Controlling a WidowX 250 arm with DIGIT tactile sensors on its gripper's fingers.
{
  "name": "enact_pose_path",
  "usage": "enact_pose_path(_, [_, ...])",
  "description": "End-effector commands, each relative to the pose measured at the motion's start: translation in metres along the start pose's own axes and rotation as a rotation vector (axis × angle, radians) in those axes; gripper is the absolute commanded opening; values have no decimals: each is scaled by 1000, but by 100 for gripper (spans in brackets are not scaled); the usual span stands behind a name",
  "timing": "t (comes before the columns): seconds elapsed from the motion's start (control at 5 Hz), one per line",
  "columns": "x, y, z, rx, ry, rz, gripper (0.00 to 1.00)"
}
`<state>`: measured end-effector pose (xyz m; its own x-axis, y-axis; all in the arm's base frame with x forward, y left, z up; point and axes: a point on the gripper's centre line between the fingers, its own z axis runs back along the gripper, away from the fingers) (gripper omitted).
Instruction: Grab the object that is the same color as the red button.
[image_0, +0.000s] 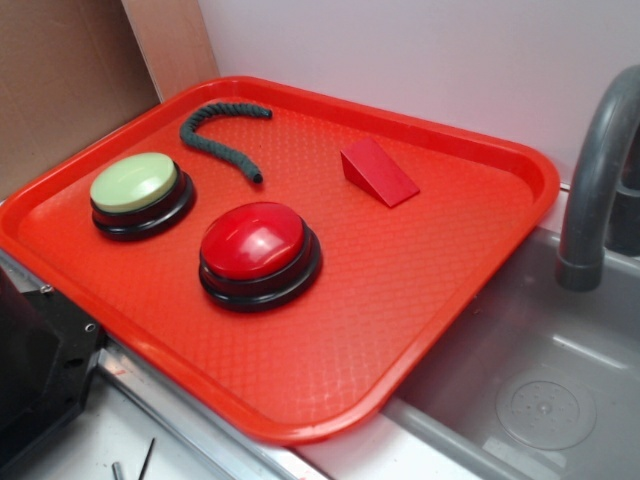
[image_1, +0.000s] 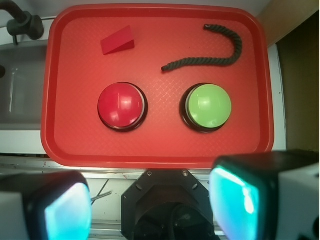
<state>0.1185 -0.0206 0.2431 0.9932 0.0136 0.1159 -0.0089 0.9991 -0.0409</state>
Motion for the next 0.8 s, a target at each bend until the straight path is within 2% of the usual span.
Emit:
enact_pose_path(0.0, [0, 0, 0, 0, 0, 0, 100])
enact_pose_path(0.2, [8, -6, -9, 42, -31, 110, 100])
enact_pose_path(0.4, [27, -13, -31, 6, -57, 273, 100])
enact_pose_path(0.6, [54, -13, -55, 24, -127, 519, 100])
